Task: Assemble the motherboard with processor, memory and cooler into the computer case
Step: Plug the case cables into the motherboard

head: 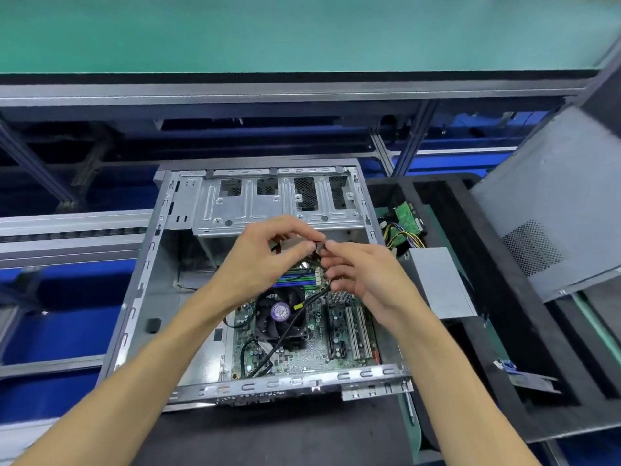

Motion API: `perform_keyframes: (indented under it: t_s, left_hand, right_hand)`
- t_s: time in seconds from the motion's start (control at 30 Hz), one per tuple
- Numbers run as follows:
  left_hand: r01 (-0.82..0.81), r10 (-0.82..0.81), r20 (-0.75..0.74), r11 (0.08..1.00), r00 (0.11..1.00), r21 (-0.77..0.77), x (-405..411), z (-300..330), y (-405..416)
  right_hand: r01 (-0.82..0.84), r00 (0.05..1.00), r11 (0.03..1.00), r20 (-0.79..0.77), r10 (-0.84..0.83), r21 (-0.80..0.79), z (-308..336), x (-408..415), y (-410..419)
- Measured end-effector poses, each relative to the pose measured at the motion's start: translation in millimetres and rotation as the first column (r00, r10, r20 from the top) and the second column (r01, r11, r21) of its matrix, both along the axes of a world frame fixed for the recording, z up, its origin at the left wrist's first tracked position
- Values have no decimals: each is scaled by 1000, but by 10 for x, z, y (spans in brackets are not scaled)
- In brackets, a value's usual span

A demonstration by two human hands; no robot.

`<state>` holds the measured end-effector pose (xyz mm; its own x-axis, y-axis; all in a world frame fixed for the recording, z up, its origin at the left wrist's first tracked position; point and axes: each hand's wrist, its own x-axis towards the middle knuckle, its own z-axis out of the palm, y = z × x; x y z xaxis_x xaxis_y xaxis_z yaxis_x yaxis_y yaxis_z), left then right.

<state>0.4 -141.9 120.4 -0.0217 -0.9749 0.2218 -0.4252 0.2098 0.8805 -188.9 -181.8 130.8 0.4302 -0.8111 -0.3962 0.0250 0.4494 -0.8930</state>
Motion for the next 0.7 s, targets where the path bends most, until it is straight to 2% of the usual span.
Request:
perform_keyframes:
  t_s: [0.13, 0.2, 0.27, 0.37, 0.47, 0.53, 0.6, 0.63, 0.7]
  left_hand:
    - [14, 5, -156, 993, 988, 121, -32, 25, 8]
    - [15, 1, -127, 992, 992, 127, -52, 23, 15]
    - [10, 2, -94, 992, 996, 125, -67, 30, 16]
    - [-13, 31, -121, 989, 992, 147, -76, 51, -17]
    - [12, 47, -256, 975, 965, 223, -92, 71, -63]
    - [36, 56, -328, 963, 943, 268, -87, 59, -100]
    - [61, 28, -313, 961, 949, 270, -76, 50, -135]
    - [65, 6, -259, 963, 966, 262, -74, 30, -155]
    - [25, -26, 2, 965, 1000, 260, -91, -44, -197]
  right_hand:
    - [-2, 997, 994, 81, -7, 112, -61, -16, -40]
    - [-11, 995, 992, 96, -1, 129, -90, -4, -43]
    - [-16, 996, 992, 89, 5, 124, -108, -3, -51]
    - [-5, 996, 996, 84, -2, 84, -103, -12, -76]
    - [-28, 995, 999, 98, 26, 18, -61, -23, -110]
    - [-50, 998, 997, 38, 53, -63, -19, -56, -139]
    - [-63, 988, 964, -149, 25, -257, 9, -116, -176]
    - [-54, 967, 922, -249, -47, -383, 9, -156, -193]
    - [25, 890, 793, -348, -295, -609, -24, -248, -223]
